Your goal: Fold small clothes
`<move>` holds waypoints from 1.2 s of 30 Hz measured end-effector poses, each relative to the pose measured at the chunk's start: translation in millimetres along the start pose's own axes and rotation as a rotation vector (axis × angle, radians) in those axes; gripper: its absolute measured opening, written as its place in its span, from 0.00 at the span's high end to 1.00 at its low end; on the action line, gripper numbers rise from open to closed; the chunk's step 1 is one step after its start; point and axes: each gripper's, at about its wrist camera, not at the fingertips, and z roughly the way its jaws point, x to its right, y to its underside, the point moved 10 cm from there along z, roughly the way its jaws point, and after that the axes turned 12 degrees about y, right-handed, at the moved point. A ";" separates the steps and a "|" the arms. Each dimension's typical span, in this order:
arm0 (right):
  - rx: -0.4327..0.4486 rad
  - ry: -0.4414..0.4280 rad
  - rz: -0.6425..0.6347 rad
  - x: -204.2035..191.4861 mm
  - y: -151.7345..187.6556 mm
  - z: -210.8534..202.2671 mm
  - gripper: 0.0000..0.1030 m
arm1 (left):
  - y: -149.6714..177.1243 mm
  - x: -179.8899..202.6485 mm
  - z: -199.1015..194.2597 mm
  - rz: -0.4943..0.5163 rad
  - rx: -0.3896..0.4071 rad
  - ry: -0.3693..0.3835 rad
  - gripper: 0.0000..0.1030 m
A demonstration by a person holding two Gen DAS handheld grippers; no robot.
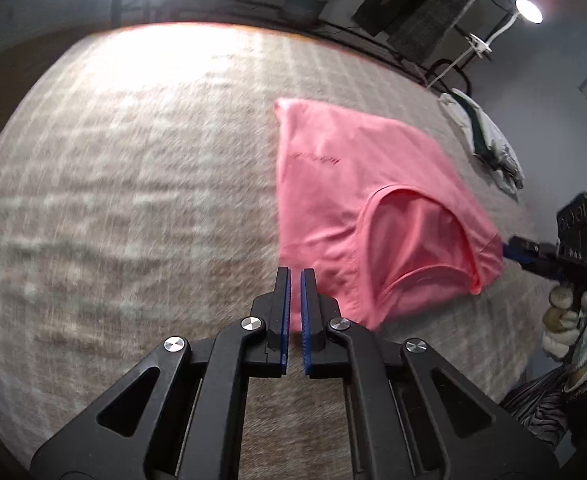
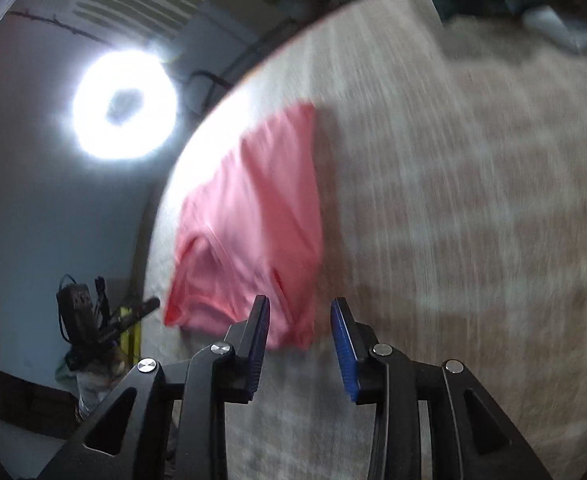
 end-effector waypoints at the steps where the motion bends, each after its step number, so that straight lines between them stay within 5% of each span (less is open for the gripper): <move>1: 0.016 0.011 0.001 -0.2 -8.1 -0.6 0.61 | -3.1 3.6 2.6 0.018 0.000 -0.009 0.98; 7: -0.017 0.005 0.012 -2.6 -29.6 33.6 0.59 | 4.4 15.1 35.0 0.055 -0.082 -0.009 0.98; 8: -0.028 0.001 0.010 -7.1 -30.5 38.5 0.69 | 7.4 15.5 38.7 0.059 -0.093 -0.013 0.98; 9: -0.042 -0.019 0.011 -11.0 -28.7 43.2 0.92 | 11.1 14.3 42.8 0.064 -0.107 -0.020 0.98; 11: -0.029 0.027 0.000 -10.8 -28.2 43.7 1.00 | 15.3 12.4 45.3 0.069 -0.112 -0.025 0.98; 13: -0.023 0.092 0.024 3.0 -26.4 38.4 1.00 | 15.3 9.0 41.8 0.062 -0.110 -0.029 0.98; 16: -0.019 0.045 0.036 4.9 -34.2 21.4 0.97 | 9.1 1.2 29.9 0.033 -0.092 -0.028 0.98; 20: 0.075 0.018 -0.022 -11.7 -60.9 8.2 0.57 | -22.7 -2.1 15.8 0.008 -0.017 -0.025 0.98; 32: 0.041 0.021 -0.042 -44.0 -124.6 86.3 0.57 | -116.0 -0.7 71.1 -0.027 0.033 0.042 0.98; 34: 0.032 0.036 -0.078 -52.3 -127.8 99.0 0.62 | -120.2 1.8 87.1 -0.015 0.017 0.034 0.98; 36: 0.033 0.103 -0.152 -60.3 -128.6 109.5 0.79 | -119.6 -3.5 100.4 -0.012 -0.004 0.006 0.98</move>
